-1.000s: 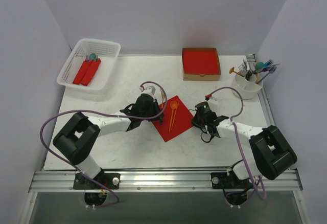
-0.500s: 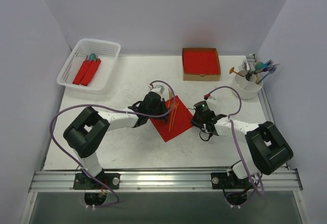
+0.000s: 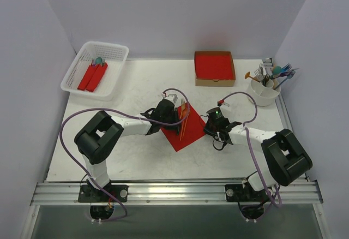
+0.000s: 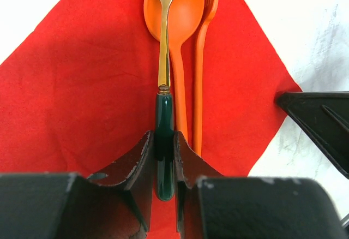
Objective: Place the utensils on the paper napkin and roll it up
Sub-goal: Move the napkin to the center of the board.
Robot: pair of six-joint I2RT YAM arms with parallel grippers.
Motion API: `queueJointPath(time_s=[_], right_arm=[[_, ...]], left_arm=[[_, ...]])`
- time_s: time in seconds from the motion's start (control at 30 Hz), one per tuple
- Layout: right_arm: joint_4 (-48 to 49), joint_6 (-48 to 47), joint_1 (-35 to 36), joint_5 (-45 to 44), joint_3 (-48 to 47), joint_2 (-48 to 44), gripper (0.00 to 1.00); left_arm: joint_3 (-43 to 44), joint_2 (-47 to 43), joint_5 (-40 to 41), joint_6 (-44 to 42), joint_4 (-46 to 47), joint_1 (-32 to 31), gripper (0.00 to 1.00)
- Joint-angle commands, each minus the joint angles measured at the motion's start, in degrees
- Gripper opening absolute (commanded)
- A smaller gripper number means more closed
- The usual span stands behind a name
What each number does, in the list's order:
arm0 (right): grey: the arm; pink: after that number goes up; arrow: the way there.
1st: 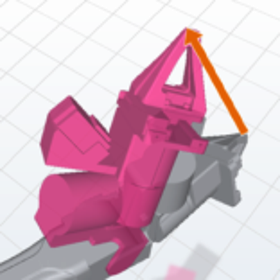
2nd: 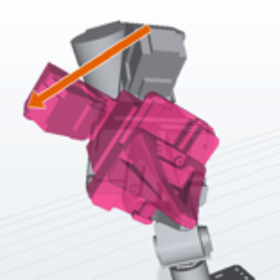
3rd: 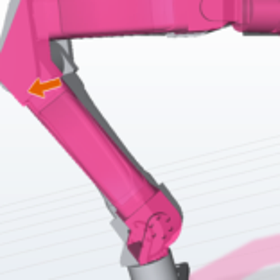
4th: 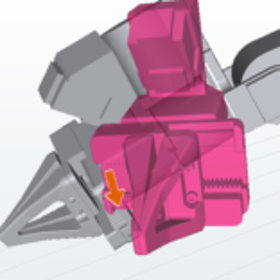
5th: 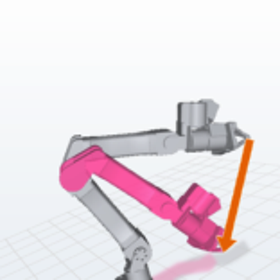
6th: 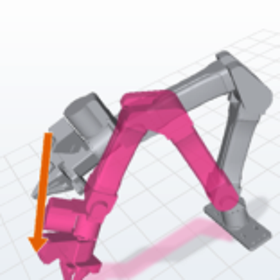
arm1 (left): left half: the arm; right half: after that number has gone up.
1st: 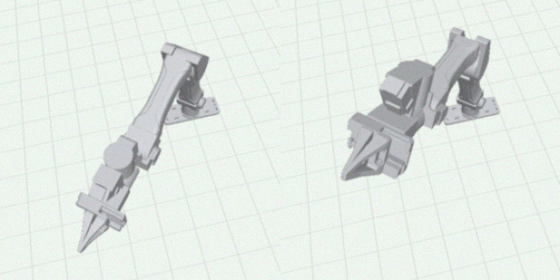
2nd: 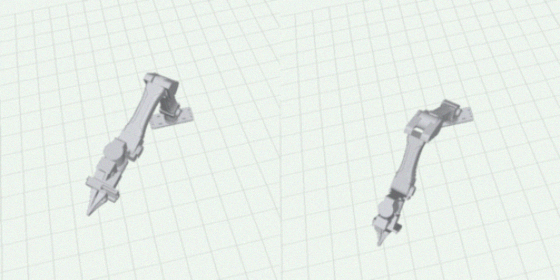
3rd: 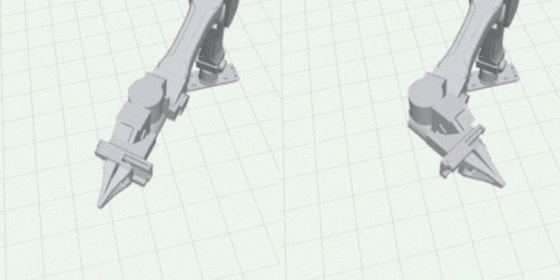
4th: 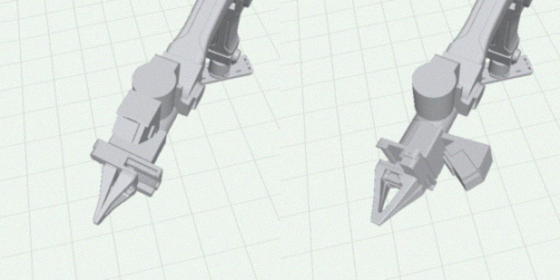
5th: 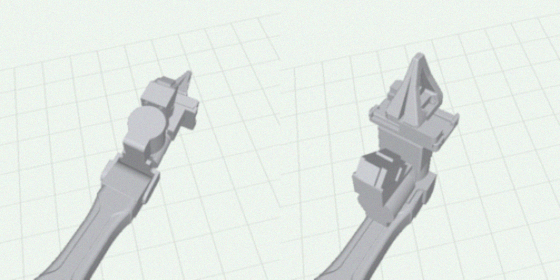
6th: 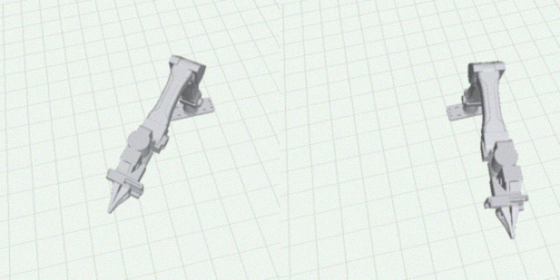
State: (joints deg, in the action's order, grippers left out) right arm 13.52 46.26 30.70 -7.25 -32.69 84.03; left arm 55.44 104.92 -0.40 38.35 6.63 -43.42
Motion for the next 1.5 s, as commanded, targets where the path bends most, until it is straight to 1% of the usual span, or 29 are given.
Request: queueJointPath(time_s=[0.0, 0.13, 0.23, 0.4, 0.6, 0.63, 0.73, 1.03, 1.47], right_arm=[[-0.25, -0.47, -0.38, -0.66, -1.50, 0.26, 0.00], [-0.42, -0.38, -0.38, -0.75, -1.59, 0.26, 0.00], [-0.34, -0.38, -0.38, -0.67, -1.59, 0.35, 0.00], [-0.25, -0.38, -0.38, -0.67, -1.59, 0.52, 0.00], [-0.42, -0.47, -0.38, -0.66, -1.59, 0.35, 0.00], [-0.42, -0.47, -0.38, -0.66, -1.59, 0.26, 0.00], [-0.51, -0.56, -0.46, -0.66, -1.59, 0.17, 0.00], [-0.77, -0.64, -0.55, -0.58, -1.68, -0.27, 0.00], [-0.77, -0.73, -0.64, -0.31, -1.68, -0.44, 0.00]], left_arm=[[2.74, 0.63, -0.38, -0.56, 0.13, -0.26, 0.04], [2.74, 1.25, -1.09, -0.47, 0.49, -0.52, 0.05], [2.57, 0.99, -1.26, -0.64, 0.31, -0.79, 0.08], [2.13, 0.28, -1.35, -0.47, -0.13, -0.79, 0.16], [2.30, -0.68, -0.30, -0.73, -1.36, -0.70, 0.20], [2.30, -0.86, -0.30, -0.73, -1.80, -0.70, 0.22], [2.92, -1.04, -0.21, -0.91, -2.41, -0.79, 0.25], [3.71, -1.56, -0.30, -0.91, -3.20, -0.70, 0.27], [3.97, -3.15, -0.30, -0.56, -3.91, -0.70, 0.35]])
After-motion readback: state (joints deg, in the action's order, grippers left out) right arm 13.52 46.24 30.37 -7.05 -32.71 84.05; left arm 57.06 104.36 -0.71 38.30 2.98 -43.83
